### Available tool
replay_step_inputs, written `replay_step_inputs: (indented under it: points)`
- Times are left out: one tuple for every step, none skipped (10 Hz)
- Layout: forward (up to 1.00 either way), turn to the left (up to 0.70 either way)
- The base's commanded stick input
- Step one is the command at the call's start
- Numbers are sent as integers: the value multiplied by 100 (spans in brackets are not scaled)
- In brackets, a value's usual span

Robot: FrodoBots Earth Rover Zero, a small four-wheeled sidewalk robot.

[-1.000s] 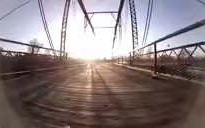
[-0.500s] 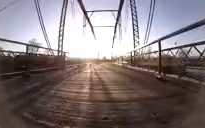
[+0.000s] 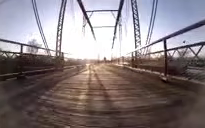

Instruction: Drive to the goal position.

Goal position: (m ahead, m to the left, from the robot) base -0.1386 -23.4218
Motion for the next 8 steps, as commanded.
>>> replay_step_inputs:
  points:
    - [70,0]
    - [70,0]
    - [70,0]
    - [70,0]
    - [70,0]
    - [70,0]
    - [70,0]
    - [70,0]
